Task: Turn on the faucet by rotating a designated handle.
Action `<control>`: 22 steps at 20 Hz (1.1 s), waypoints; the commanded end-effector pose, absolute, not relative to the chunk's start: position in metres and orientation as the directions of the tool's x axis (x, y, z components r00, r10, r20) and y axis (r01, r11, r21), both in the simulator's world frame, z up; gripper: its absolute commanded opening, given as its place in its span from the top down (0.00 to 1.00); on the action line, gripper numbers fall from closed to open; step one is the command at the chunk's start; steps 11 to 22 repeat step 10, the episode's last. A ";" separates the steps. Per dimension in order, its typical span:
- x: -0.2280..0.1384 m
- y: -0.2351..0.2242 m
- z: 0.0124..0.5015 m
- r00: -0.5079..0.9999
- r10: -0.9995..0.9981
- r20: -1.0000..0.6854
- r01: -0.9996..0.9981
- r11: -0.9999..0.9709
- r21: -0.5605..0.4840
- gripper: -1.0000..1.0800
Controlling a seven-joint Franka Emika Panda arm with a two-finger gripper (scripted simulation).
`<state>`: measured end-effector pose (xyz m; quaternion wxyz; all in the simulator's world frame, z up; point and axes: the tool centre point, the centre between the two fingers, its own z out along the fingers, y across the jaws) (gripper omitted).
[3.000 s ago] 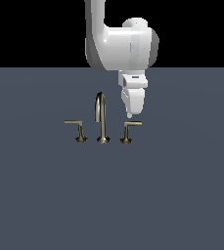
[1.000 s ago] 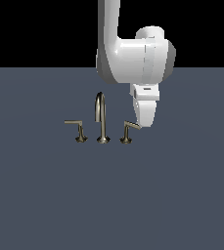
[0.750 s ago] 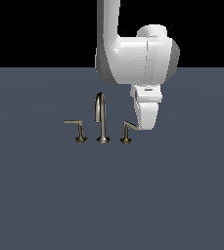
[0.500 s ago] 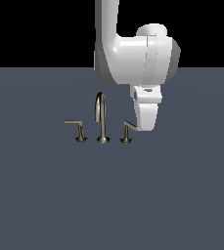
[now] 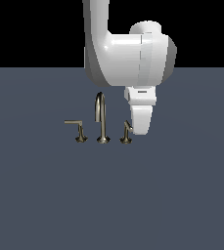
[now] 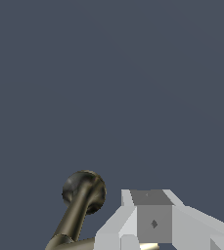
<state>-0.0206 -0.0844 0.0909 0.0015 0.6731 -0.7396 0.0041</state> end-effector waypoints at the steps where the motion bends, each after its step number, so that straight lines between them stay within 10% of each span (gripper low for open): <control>1: -0.019 -0.078 0.091 -0.091 -0.996 0.007 -0.996 0.091 -0.003 1.00; 22: -0.006 -0.021 0.091 -0.062 -0.998 0.000 -0.998 0.062 0.000 1.00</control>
